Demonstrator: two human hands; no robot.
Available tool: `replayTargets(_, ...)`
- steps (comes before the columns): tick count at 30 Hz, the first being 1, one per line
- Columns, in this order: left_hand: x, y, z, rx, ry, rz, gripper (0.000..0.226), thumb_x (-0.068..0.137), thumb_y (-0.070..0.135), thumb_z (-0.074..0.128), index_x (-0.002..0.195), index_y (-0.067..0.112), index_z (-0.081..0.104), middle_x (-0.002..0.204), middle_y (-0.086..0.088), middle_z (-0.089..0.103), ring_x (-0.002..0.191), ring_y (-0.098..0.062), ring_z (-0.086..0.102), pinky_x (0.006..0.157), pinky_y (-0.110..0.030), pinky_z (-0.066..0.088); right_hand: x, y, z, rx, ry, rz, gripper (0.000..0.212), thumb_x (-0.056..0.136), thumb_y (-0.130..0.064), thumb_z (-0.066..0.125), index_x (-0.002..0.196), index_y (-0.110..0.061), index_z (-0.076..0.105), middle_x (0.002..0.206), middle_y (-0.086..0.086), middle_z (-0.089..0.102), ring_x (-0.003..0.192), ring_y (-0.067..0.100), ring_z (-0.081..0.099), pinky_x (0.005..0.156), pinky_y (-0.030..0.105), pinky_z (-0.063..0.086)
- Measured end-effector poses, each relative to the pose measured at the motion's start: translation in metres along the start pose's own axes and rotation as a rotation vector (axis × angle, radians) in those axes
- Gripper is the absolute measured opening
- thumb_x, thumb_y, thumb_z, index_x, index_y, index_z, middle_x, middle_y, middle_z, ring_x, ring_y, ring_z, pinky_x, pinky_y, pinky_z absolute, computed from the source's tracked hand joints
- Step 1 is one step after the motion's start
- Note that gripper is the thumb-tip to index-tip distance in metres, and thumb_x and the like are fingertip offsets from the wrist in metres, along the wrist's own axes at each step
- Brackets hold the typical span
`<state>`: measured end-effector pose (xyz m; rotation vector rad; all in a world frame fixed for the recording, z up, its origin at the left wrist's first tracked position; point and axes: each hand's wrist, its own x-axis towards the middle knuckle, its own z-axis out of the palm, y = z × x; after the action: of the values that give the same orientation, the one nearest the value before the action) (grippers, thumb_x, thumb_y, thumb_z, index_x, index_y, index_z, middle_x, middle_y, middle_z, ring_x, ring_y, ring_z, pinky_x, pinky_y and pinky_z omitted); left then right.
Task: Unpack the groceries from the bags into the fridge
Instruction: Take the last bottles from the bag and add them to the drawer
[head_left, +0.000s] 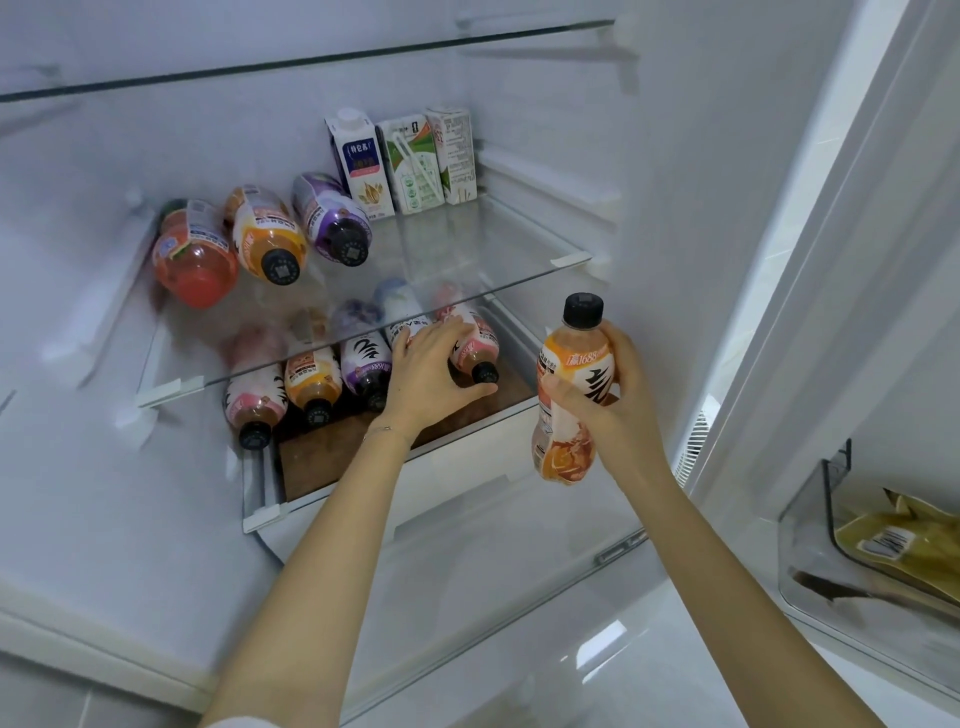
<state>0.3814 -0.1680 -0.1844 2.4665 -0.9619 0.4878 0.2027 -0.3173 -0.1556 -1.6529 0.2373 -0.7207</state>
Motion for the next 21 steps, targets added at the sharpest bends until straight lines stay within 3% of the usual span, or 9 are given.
replayTargets(3, 0.003, -0.001, 0.007, 0.015, 0.065, -0.038, 0.075, 0.07, 0.059, 0.076, 0.133, 0.025, 0.051, 0.139, 0.001, 0.052, 0.135, -0.019, 0.039, 0.117, -0.044, 0.011, 0.003, -0.003, 0.003, -0.023, -0.02, -0.037, 0.058, 0.078, -0.014, 0.077, 0.116, -0.046, 0.047, 0.103, -0.028, 0.059, 0.098, -0.005, 0.059, 0.077, 0.012, 0.051)
replayTargets(10, 0.011, 0.002, 0.017, 0.094, 0.115, -0.158, 0.069, 0.073, 0.058, 0.073, 0.125, 0.019, 0.051, 0.133, -0.004, 0.053, 0.131, -0.024, 0.04, 0.117, -0.052, 0.013, 0.009, -0.004, 0.011, 0.012, -0.027, -0.055, 0.06, 0.076, -0.013, 0.078, 0.115, -0.048, 0.047, 0.105, -0.026, 0.06, 0.1, -0.003, 0.06, 0.079, 0.016, 0.051)
replayTargets(17, 0.016, 0.003, 0.024, 0.203, 0.096, -0.218, 0.07, 0.079, 0.061, 0.065, 0.13, 0.016, 0.047, 0.139, -0.006, 0.05, 0.136, -0.025, 0.036, 0.116, -0.052, 0.015, 0.011, -0.013, 0.014, 0.031, -0.059, -0.13, 0.064, 0.067, -0.028, 0.08, 0.12, -0.045, 0.047, 0.113, -0.025, 0.058, 0.11, 0.004, 0.058, 0.092, 0.025, 0.051)
replayTargets(21, 0.019, 0.001, 0.024, 0.2, 0.045, -0.229, 0.07, 0.079, 0.061, 0.064, 0.129, 0.017, 0.047, 0.138, -0.005, 0.049, 0.136, -0.025, 0.035, 0.115, -0.054, 0.017, 0.018, -0.02, 0.018, 0.035, -0.071, -0.186, 0.068, 0.072, -0.011, 0.081, 0.121, -0.042, 0.046, 0.115, -0.025, 0.056, 0.111, -0.002, 0.055, 0.093, 0.018, 0.048)
